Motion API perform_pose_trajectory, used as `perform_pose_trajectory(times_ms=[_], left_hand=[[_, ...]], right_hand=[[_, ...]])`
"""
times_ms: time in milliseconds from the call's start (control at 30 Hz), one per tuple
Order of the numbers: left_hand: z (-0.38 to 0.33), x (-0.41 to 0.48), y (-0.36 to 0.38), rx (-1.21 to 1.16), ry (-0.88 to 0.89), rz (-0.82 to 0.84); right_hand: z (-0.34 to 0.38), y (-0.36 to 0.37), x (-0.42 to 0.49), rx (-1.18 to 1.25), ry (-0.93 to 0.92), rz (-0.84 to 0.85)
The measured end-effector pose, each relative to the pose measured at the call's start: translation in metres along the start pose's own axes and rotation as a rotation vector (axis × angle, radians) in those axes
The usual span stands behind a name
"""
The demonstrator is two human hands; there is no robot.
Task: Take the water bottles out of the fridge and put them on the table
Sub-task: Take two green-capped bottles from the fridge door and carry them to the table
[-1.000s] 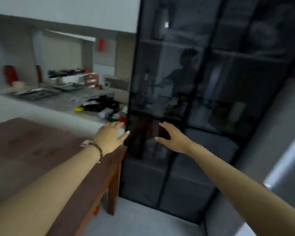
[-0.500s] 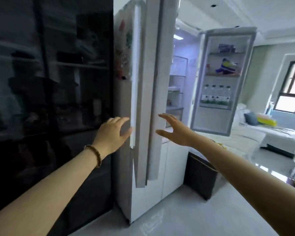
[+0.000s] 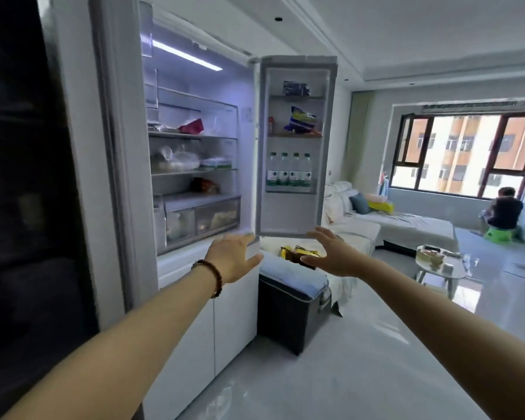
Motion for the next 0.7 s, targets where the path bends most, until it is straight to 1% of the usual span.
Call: perform_pose_trajectory(times_ms=[133,300,467,567,700], left_hand=[[-0.025,0.065,0.016,-0.056,-0.023,-0.009],[-0.029,0.143,0.028,-0.032,-0.07,-0.014],[-0.012,0.234,0.041,-0.007,-0.12,0.021],[0.004,0.298,0.046,0.034,-0.127,0.025],[0.023,0.39,0.05,-0.003,-0.101,0.042]], right_hand=[[-0.059,-0.014,0.037,-0.004,-0.016,-0.022],[-0.113,-0.025,0.096,-0.03,-0.011,0.033],[-0.15,-0.033,0.171,0.005,-0.017,0.004],[-0.17,-0.038,0.222,-0.038,-0.013,-0.019],[-0.196,-0.054,0.296,-0.056,0.029,-0.053]])
Point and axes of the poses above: each hand's wrist, its own x-axis towards the middle knuckle, its own y-axis out of the palm, z = x × y, the point moved 2 cm from there along x, towards the middle knuckle, and after that the axes turned 9 degrees about z, right-handed, at the moved point
